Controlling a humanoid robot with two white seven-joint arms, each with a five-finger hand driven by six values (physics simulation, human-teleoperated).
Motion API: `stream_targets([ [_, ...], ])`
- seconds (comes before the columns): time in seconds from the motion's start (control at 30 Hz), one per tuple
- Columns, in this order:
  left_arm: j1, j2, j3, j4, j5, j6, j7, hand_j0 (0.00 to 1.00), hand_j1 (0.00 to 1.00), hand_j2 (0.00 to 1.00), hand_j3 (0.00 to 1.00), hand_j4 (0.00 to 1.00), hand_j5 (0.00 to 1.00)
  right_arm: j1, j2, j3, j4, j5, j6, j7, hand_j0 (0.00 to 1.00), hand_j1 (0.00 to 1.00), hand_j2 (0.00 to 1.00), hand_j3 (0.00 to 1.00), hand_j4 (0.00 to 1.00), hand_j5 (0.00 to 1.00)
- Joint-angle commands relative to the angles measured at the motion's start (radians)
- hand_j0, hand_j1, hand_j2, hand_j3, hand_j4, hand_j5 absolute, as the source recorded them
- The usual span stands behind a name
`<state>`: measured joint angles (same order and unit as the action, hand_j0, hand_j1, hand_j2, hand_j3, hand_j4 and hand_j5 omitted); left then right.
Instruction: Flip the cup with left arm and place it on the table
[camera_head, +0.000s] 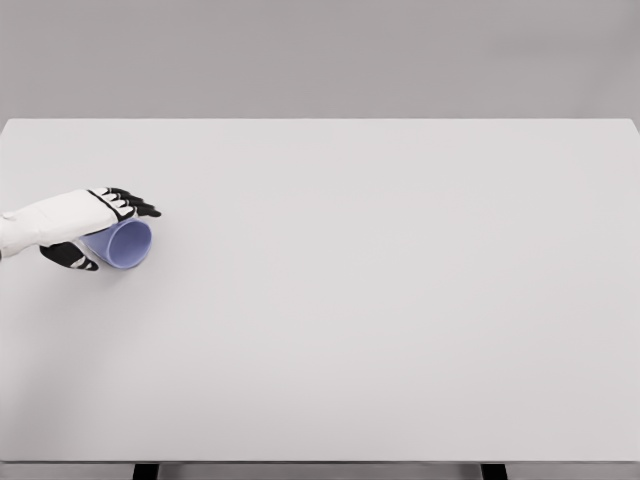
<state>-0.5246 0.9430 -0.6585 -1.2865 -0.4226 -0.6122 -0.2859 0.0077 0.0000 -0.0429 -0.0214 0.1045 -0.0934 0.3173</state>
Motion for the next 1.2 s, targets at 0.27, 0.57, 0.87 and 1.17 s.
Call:
stream_targets([
  [0.27,-0.002,0.000,-0.004,0.013,0.005,0.001,0.001,1.00,1.00,1.00,1.00,1.00,1.00,0.000,0.000,0.000,0.000,0.000,0.000,0.000,1.00,1.00,1.00,1.00,1.00,1.00],
  [0.57,-0.009,0.000,-0.004,0.018,0.005,0.001,0.001,0.92,0.92,0.92,0.92,0.92,0.92,0.000,0.000,0.000,0.000,0.000,0.000,0.000,1.00,1.00,1.00,1.00,1.00,1.00],
  [0.87,-0.009,-0.007,-0.009,0.027,0.004,0.001,0.001,0.89,0.89,0.89,0.89,0.89,0.89,0.000,0.000,0.000,0.000,0.000,0.000,0.000,1.00,1.00,1.00,1.00,1.00,1.00],
  [1.17,-0.009,-0.021,-0.012,0.036,-0.013,0.001,0.001,0.89,0.89,0.89,0.89,0.89,0.89,0.000,0.000,0.000,0.000,0.000,0.000,0.000,1.00,1.00,1.00,1.00,1.00,1.00],
])
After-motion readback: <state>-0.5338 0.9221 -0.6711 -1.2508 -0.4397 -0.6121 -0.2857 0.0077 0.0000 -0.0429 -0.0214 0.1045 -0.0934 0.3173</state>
